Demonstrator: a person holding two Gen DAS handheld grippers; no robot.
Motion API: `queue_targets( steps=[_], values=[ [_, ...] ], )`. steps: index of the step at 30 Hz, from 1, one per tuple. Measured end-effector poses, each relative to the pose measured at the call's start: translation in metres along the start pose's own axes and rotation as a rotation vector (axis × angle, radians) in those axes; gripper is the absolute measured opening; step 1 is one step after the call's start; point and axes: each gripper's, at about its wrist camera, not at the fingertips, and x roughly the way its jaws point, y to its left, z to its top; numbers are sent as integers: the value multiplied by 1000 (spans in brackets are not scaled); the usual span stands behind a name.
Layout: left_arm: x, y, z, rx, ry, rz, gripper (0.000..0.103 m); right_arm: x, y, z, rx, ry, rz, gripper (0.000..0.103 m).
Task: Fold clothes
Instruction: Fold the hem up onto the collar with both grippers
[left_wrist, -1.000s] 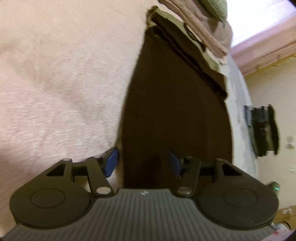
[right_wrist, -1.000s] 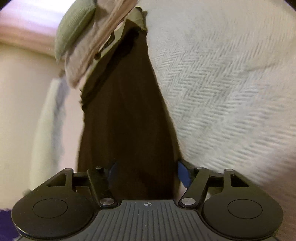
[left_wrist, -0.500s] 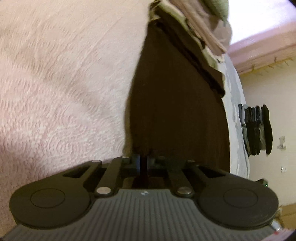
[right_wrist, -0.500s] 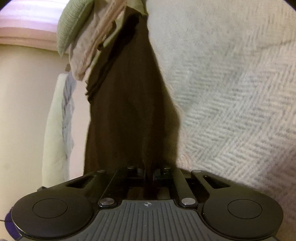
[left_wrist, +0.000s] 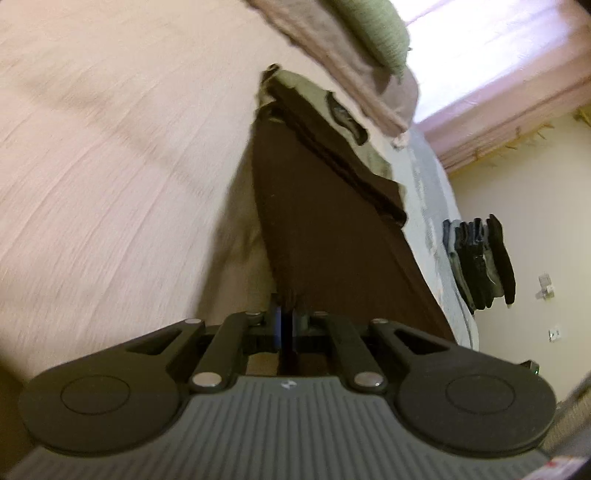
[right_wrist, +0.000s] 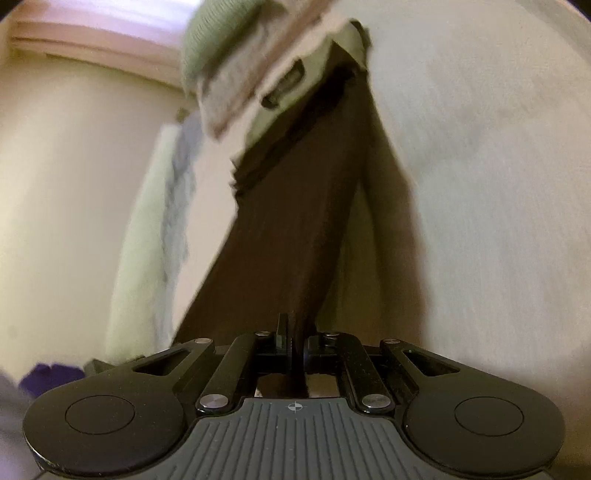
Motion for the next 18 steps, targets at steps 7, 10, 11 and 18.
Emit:
queue_targets(
  steps=[7,10,11,18],
  values=[
    [-14,-17,7,-100,-31,-22,3,-14,10,20,152,-6,19,2],
    [1,-35,59,-62,-95,-91,3,0,44,83,68,-48,50,2],
    [11,-41,79,-46,-109,-109,3,8,55,106,33,-60,44,2],
    [136,-71,242,-11,-107,-98,9,90,84,261,22,-215,-69,8]
  ],
)
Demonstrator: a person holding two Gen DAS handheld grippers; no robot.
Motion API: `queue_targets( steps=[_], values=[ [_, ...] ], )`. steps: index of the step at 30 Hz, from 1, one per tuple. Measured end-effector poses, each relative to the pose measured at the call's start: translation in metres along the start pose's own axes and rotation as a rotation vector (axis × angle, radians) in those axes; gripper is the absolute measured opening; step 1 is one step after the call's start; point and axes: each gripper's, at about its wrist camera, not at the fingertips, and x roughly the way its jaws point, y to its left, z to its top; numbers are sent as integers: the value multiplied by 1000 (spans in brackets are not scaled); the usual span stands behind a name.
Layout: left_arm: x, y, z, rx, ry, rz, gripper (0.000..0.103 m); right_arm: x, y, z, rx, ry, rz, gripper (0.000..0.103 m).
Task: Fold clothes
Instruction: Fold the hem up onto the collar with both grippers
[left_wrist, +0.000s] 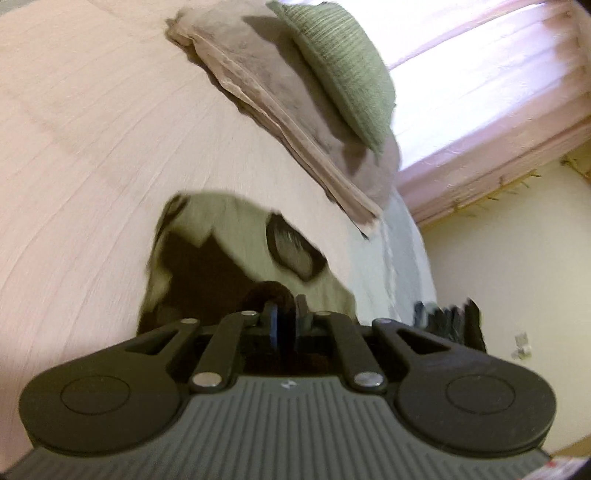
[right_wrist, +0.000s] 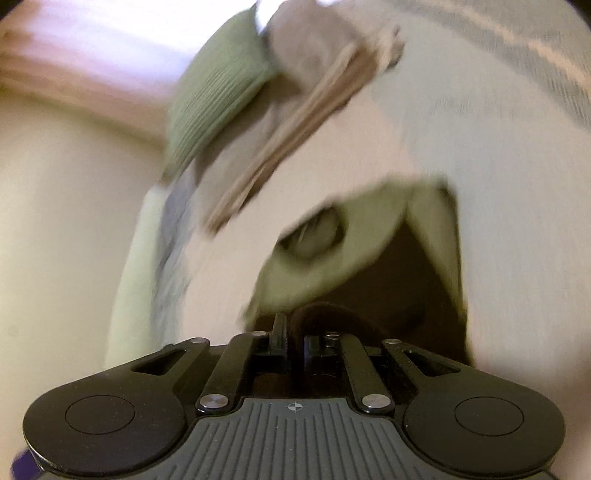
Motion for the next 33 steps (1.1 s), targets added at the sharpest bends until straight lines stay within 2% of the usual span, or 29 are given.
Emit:
queue_targets(
  steps=[1,2,3,4,7,12,17,20,22,23,24,26,28,30,33],
  values=[
    [23,2,17,-8,3,22,15,17,-6,15,30,-7,-21,20],
    [42,7,29,-11,9,40,17,36,-12,27,76,-14,-72,44],
    [60,12,41,-13,25,76,19,46,-16,35,108,-37,-122,52],
    [75,16,51,-6,37,117,21,52,-17,40,120,-68,-149,55],
    [95,32,61,62,106,149,23,61,-20,38,74,-106,-176,55],
    [119,33,54,279,223,171,23,88,-23,26,-164,-27,-323,55],
    [149,17,46,489,242,204,27,120,-11,31,-396,-15,-373,55],
    [169,11,46,571,235,238,27,151,-11,37,-510,10,-435,55],
    [179,10,44,608,246,247,25,165,-17,37,-541,29,-447,51],
    [182,10,42,637,244,261,20,169,-20,36,-554,40,-424,20],
    [183,8,41,660,242,265,3,171,-21,35,-568,48,-390,0],
    [179,6,40,683,204,249,4,168,-17,31,-626,32,-384,2],
    [166,4,41,704,126,219,4,152,-8,29,-671,-45,-357,2],
    [155,6,47,696,44,198,4,137,-8,36,-644,-126,-341,2],
    [158,13,60,664,-13,245,4,134,-17,50,-593,-194,-367,2]
  ],
)
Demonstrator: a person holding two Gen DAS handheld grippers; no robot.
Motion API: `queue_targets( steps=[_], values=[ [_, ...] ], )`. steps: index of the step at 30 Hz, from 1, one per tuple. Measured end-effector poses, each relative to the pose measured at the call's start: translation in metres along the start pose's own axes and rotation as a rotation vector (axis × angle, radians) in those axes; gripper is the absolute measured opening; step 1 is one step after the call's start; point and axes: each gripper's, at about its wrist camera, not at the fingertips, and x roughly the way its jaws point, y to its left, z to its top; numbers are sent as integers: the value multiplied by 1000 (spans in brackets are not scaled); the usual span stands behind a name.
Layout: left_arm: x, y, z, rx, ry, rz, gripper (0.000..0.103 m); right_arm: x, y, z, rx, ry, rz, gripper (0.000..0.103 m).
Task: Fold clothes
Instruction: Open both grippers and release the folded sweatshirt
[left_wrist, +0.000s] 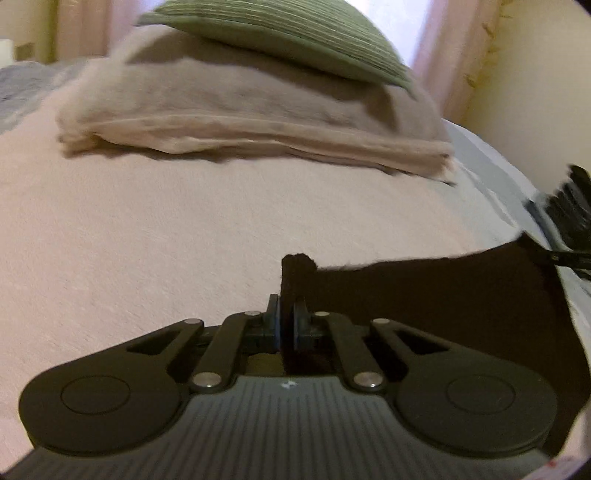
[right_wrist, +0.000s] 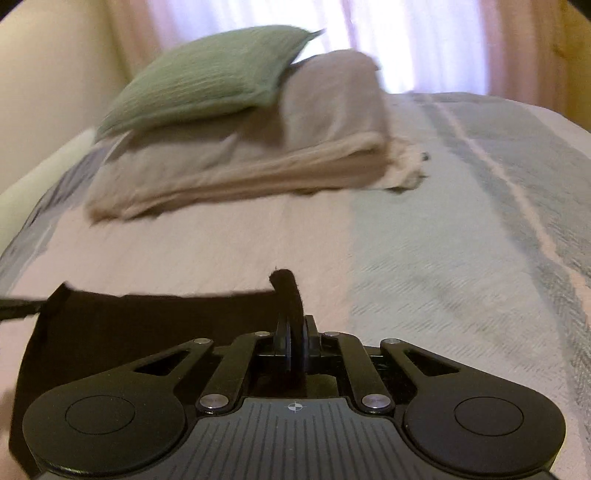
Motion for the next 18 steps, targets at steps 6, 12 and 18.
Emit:
queue_targets(
  steps=[6,12,18],
  values=[
    [29,-9,-1,59,42,68,4,29,2,-8,-20,48,-52,2],
    [52,-16,-9,90,101,128,11,52,-8,-18,28,154,-101,5],
    [32,-13,8,1,39,164,36,23,23,3,-43,45,-211,59]
  ],
)
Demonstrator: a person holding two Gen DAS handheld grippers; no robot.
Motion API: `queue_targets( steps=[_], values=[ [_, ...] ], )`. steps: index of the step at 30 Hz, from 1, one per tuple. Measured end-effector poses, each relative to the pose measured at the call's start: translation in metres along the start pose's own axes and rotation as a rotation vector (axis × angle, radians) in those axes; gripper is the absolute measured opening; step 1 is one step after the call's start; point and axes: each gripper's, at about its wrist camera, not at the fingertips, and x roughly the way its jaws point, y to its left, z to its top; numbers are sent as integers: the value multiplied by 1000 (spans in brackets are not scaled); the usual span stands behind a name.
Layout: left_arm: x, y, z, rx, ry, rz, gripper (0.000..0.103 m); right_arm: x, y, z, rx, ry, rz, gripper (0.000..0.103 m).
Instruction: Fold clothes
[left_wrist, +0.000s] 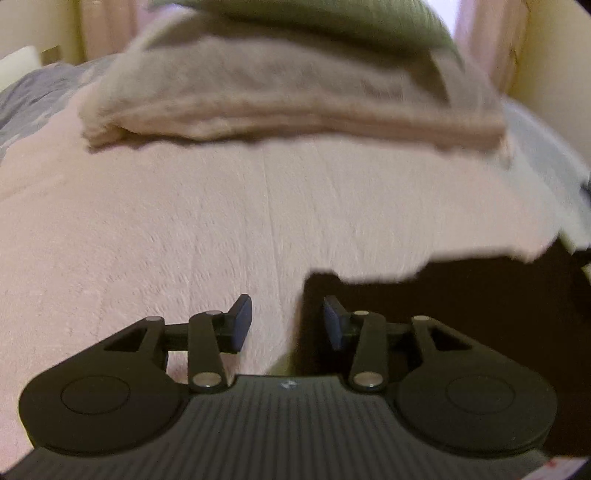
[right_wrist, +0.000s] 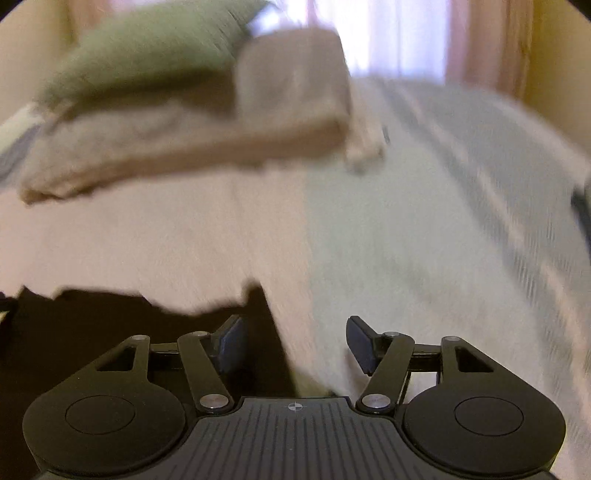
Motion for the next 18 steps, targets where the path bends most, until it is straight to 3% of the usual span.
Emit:
queue_targets(
  steps=[2,4,6,7,9,10,12,15,18],
  values=[
    [-9,-2,4,-21,-26,-38,32,-3,13,3,-33,-6,82,59],
    [2,-13,4,24,11,-93,30,13,24,1,-65,49,133,59],
    [24,-22,2,61,85,-91,28,41,31,-6,-137,128,67,59],
    [37,-22,0,63,119,-70,29,54,27,-10,-162,160,-12,59],
    [44,-14,1,37,134,-49,30,55,4,-9,-55,177,-43,60],
    [37,-7,4,12,122,-42,29,44,-9,-5,39,158,-40,60],
    [15,0,5,17,75,-19,28,12,-19,-3,90,101,-39,59],
    [-30,5,-3,43,81,35,25,-52,-9,-12,36,33,-16,59],
    [-82,-12,-22,54,95,-11,25,-102,24,-40,-64,40,69,59]
  ],
)
